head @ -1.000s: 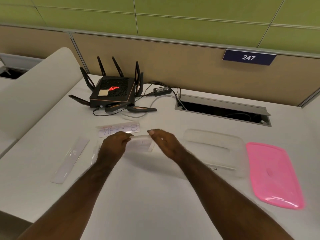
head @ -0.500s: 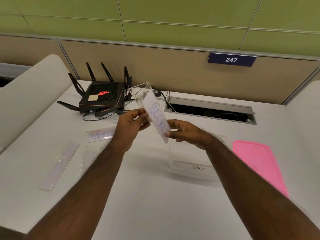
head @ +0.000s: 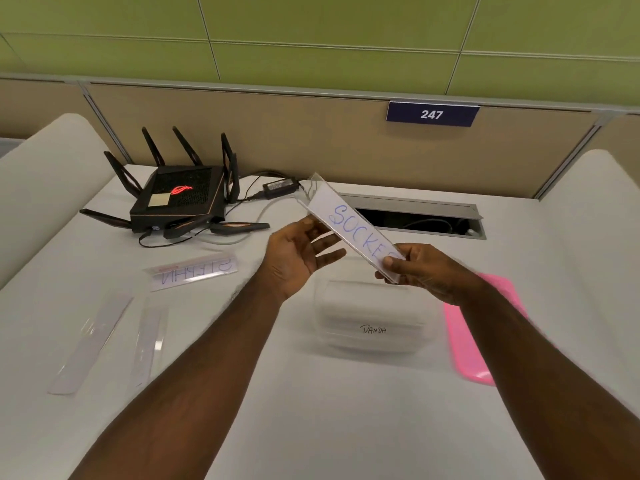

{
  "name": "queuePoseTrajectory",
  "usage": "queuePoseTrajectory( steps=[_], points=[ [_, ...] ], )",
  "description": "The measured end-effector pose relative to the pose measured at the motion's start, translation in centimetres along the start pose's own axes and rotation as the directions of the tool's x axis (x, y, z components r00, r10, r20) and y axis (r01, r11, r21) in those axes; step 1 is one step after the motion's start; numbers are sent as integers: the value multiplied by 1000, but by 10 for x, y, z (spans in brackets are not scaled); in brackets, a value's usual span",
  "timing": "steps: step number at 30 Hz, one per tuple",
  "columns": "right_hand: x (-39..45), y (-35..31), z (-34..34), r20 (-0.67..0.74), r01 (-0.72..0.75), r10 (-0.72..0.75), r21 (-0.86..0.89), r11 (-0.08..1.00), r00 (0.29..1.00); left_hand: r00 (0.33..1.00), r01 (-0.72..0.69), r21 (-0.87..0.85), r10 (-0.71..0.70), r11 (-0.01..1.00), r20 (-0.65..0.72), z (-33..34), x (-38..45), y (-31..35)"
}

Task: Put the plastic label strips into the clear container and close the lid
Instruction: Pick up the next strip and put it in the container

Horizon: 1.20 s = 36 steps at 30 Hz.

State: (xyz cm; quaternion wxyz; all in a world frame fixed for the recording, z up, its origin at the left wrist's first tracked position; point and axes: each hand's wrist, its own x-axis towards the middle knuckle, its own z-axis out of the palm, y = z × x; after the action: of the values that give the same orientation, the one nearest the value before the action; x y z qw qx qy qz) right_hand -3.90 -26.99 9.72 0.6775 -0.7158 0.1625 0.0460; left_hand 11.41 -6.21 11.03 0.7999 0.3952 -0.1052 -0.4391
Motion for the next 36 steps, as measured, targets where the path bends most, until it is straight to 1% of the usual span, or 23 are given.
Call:
queuePoseTrajectory(
  steps=[2, 4, 6, 8, 10, 12, 14, 16, 17, 18, 20, 22, 23, 24, 26, 29, 32, 34, 36],
  points=[
    [-9, 5, -15, -65, -14, 6, -124, 992, 998, 998, 34, 11, -35, 999, 50, -6, 4, 6],
    [-17, 9, -29, -139, -44, 11, -237, 971, 990, 997, 57, 110, -63, 992, 51, -11, 9, 11],
    [-22, 15, -40, -200, -56, -13, -334, 941, 980, 997, 59, 301, -73, 952, 34, -17, 15, 13],
    [-26, 22, -47, -228, -78, -16, -400, 913, 974, 994, 71, 501, -101, 862, 33, -21, 19, 12],
    [-27, 29, -50, -242, -120, 9, -452, 884, 970, 990, 93, 670, -142, 736, 20, -23, 22, 9],
    [-26, 37, -51, -262, -145, 10, -503, 852, 965, 990, 96, 808, -138, 582, -18, -23, 25, 2],
    [-24, 42, -51, -287, -169, 9, -538, 826, 958, 990, 100, 887, -135, 451, -43, -24, 28, -6],
    [-22, 46, -50, -306, -194, 8, -583, 789, 952, 990, 67, 946, -137, 319, -23, -27, 30, -13],
    [-21, 48, -49, -315, -204, -1, -615, 762, 949, 993, 33, 975, -117, 220, -8, -29, 30, -16],
    [-20, 49, -48, -328, -213, -17, -651, 729, 945, 996, 4, 995, -84, 98, 4, -30, 31, -20],
    [-17, 53, -44, -356, -235, -75, -746, 623, 931, 999, -36, 982, -12, -185, 35, -33, 32, -29],
    [-13, 57, -39, -357, -254, -135, -839, 481, 924, 993, -66, 880, 53, -471, 103, -35, 31, -41],
    [-9, 60, -36, -346, -256, -157, -873, 415, 925, 988, -77, 819, 65, -569, 138, -37, 30, -48],
    [-6, 62, -33, -333, -255, -175, -898, 359, 927, 984, -85, 771, 67, -632, 163, -38, 30, -54],
    [0, 68, -26, -305, -247, -193, -929, 275, 932, 981, -92, 703, 59, -705, 187, -41, 29, -65],
    [7, 77, -17, -266, -240, -168, -958, 159, 949, 984, -86, 628, 32, -773, 174, -40, 28, -77],
    [7, 84, -9, -235, -234, -159, -972, 25, 959, 985, -91, 582, 12, -808, 172, -36, 28, -84],
    [8, 86, -4, -214, -223, -152, -974, -45, 965, 986, -92, 558, 3, -825, 167, -32, 29, -89],
    [9, 85, 2, -198, -212, -131, -971, -107, 971, 991, -83, 542, -11, -836, 134, -28, 30, -93]
  ],
)
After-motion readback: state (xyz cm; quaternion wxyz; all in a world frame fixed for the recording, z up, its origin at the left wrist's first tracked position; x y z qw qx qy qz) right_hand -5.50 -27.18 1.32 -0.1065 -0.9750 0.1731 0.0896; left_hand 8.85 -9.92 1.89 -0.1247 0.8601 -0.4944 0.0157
